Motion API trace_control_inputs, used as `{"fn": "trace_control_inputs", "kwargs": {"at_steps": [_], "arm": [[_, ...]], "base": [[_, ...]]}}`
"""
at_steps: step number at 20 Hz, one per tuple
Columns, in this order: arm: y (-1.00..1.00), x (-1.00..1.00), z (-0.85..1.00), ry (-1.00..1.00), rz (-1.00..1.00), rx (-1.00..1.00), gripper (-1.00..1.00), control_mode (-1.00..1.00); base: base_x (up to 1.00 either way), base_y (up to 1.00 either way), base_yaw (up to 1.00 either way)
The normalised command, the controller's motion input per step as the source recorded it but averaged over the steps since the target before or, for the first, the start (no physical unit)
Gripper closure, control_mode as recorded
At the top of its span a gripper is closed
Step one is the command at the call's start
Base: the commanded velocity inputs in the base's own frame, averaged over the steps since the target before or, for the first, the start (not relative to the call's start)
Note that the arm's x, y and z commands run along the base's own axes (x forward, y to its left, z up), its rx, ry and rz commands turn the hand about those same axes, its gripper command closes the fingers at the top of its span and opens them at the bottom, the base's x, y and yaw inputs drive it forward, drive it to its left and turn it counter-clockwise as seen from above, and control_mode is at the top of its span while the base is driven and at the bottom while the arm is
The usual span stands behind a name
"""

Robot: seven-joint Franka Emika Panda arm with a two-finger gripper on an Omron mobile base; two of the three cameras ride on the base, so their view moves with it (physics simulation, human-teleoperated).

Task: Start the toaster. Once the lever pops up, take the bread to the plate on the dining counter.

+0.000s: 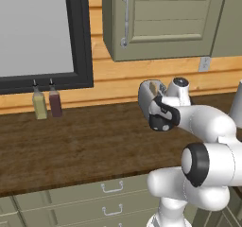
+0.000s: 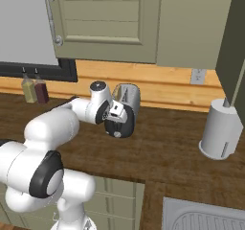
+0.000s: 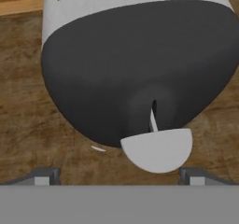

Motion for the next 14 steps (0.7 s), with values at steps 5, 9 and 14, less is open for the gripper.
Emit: {"fn": "trace_control_inputs", "kwargs": {"at_steps": [5, 9, 14], "arm": [[0.00, 0.17, 0.00, 0.00, 0.00, 0.00, -1.00, -1.00], [0.01, 0.07, -0.01, 0.00, 0.00, 0.00, -1.00, -1.00], [0.04, 0.06, -0.12, 0.00, 0.00, 0.00, -1.00, -1.00]], "base": [[0.00, 0.00, 0.00], [0.00, 0.00, 0.00], [0.00, 0.00, 0.00]]}}
